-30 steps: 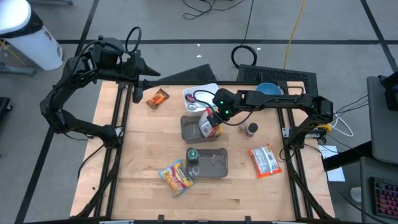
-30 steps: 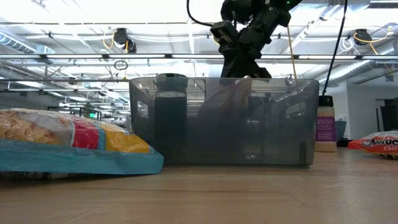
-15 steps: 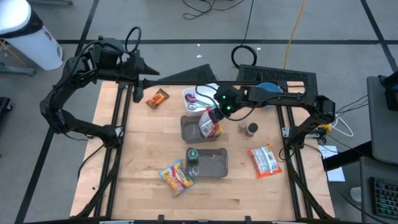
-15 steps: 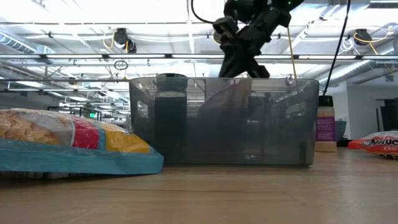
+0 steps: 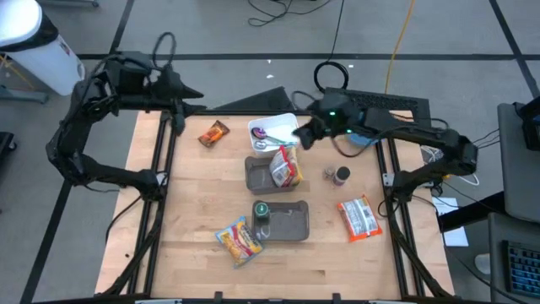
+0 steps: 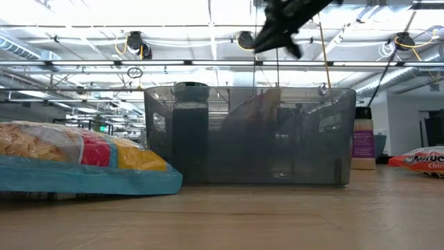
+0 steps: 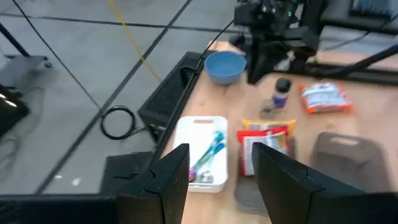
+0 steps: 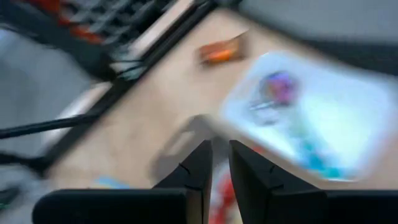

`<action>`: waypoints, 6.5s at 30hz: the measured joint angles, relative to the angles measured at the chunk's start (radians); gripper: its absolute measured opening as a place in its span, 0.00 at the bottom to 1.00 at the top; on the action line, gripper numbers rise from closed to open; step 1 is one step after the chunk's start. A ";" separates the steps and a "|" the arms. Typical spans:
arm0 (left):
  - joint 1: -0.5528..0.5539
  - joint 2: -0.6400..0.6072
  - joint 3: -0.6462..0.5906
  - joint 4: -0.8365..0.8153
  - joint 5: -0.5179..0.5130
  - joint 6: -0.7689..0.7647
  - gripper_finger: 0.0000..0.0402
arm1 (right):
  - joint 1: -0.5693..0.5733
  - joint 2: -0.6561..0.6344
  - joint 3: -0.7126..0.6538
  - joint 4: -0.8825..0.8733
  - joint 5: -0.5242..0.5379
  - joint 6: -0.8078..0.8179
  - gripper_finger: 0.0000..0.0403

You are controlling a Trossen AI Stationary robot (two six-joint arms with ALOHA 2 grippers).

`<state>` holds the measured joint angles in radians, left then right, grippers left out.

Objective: Pick & Place Food Item
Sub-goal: Put the orange seasoning pack into the bottom black bin

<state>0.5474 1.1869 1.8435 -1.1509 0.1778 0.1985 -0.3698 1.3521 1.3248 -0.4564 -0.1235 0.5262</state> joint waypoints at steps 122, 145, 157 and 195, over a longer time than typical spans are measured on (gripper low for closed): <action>0.526 1.016 0.199 -0.357 0.082 0.249 0.46 | -0.193 -0.164 -0.797 1.521 -0.292 0.510 0.53; 0.522 1.045 -0.012 -0.280 -0.017 -0.161 0.46 | -0.292 -0.164 -0.797 1.498 -0.357 0.509 0.52; 0.479 1.045 -0.082 -0.154 -0.009 -0.108 0.46 | -0.290 -0.164 -0.797 1.498 -0.354 0.509 0.52; 0.413 1.043 0.023 -0.114 0.024 0.568 0.46 | -0.290 -0.165 -0.796 1.419 -0.384 0.502 0.52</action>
<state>0.9604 2.2303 1.8666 -1.2645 0.2017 0.7667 -0.6594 1.1873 0.5285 0.9629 -0.5071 1.0279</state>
